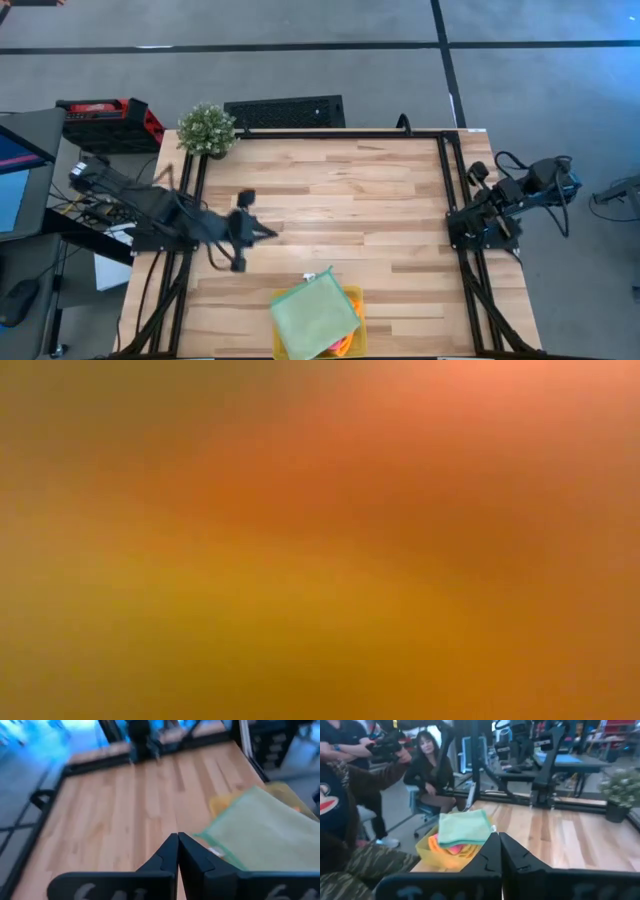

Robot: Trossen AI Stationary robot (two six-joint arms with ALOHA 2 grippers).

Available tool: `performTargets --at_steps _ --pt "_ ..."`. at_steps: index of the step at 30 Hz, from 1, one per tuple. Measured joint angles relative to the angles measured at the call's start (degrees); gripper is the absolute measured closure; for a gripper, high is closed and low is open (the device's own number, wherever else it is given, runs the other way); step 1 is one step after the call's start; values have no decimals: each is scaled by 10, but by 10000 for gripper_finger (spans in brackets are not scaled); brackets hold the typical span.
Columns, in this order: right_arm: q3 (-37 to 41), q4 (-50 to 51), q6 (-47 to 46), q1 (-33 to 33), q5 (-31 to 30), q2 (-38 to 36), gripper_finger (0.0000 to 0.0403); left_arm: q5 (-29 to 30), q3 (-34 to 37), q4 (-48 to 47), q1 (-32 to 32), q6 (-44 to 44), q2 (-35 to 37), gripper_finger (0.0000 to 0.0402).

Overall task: Fold microfiber towels
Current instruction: Return to Home Position

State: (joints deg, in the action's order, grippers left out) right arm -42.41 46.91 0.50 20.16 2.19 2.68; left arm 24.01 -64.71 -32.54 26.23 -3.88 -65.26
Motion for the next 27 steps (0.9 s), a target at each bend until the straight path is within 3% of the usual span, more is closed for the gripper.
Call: performTargets --at_steps 6,14,22,27 --pt "17 -28 -1 0 -25 -24 396 -6 162 114 -54 26 166 401" --pt "58 -105 -3 0 -25 -24 396 -72 372 320 -89 77 385 401" --pt "114 -193 19 0 -23 -24 396 -72 493 339 -100 45 588 401" --pt "148 -251 30 0 -23 -24 396 -71 546 356 -100 67 652 401"
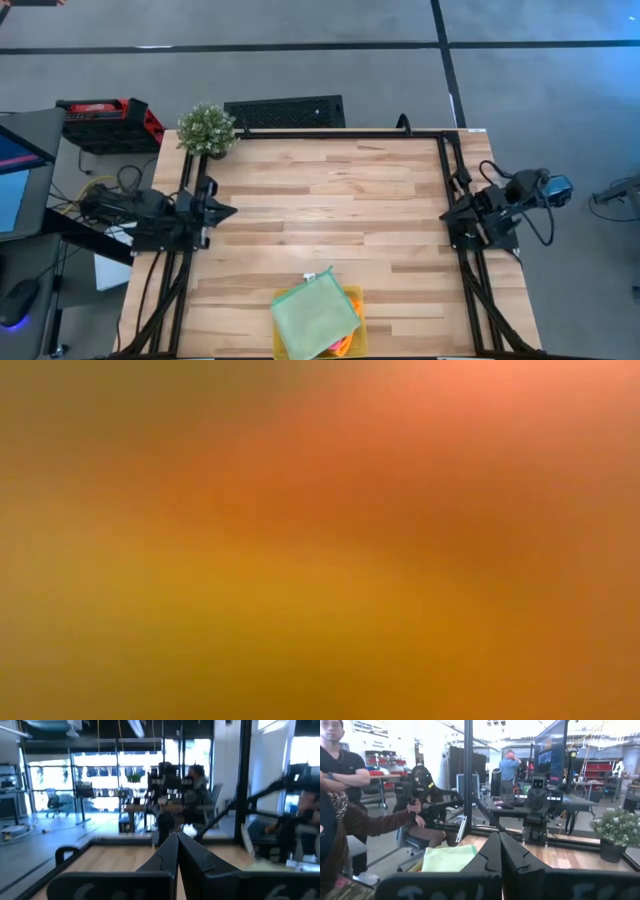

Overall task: Fold microfiber towels
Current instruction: Return to Home Position

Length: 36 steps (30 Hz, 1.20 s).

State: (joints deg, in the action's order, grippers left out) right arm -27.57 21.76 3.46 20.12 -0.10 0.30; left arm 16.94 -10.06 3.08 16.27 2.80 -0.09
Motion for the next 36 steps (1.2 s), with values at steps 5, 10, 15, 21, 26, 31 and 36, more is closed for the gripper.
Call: performTargets --at_steps 5,10,15,21,26,31,36 --pt "39 -36 -3 0 0 2 396 -6 30 21 0 4 -4 401" --pt "104 -96 0 0 -1 1 396 -27 68 52 0 12 1 401" --pt "176 -165 -3 0 0 1 396 -31 94 59 0 10 -1 401" --pt "262 -250 7 0 0 1 396 -32 95 42 0 3 -2 401" --pt "272 -239 3 -1 0 9 396 -25 95 11 0 5 -2 401" --pt "272 -236 13 -10 0 8 388 -21 95 10 0 -1 -8 401" --pt "272 -225 11 -19 0 8 364 -21 96 10 0 0 -9 401"
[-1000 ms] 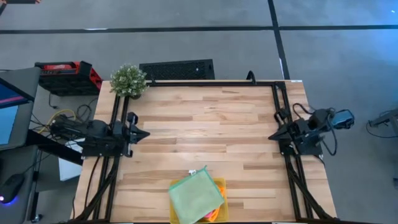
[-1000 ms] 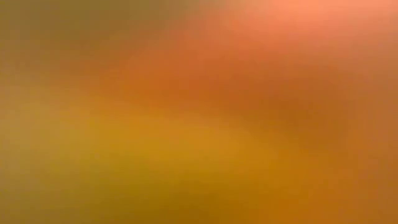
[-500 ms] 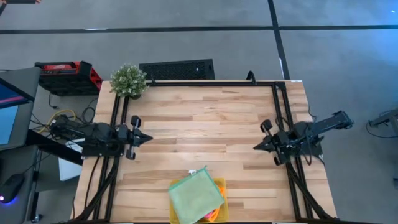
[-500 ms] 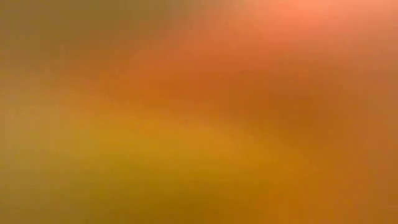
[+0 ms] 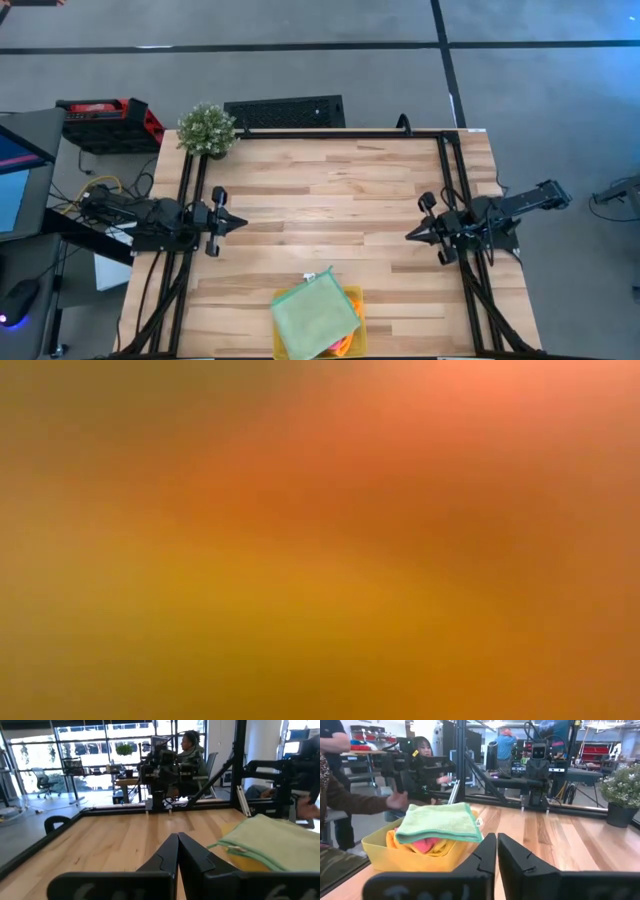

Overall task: Fold microfiber towels
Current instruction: Return to Home Position

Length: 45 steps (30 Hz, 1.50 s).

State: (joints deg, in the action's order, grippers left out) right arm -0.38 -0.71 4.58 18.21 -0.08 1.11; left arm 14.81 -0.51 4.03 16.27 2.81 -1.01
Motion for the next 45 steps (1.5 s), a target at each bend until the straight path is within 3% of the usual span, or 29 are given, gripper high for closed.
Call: performTargets --at_steps 45 --pt "0 1 -1 0 0 0 353 0 1 0 0 4 0 401"
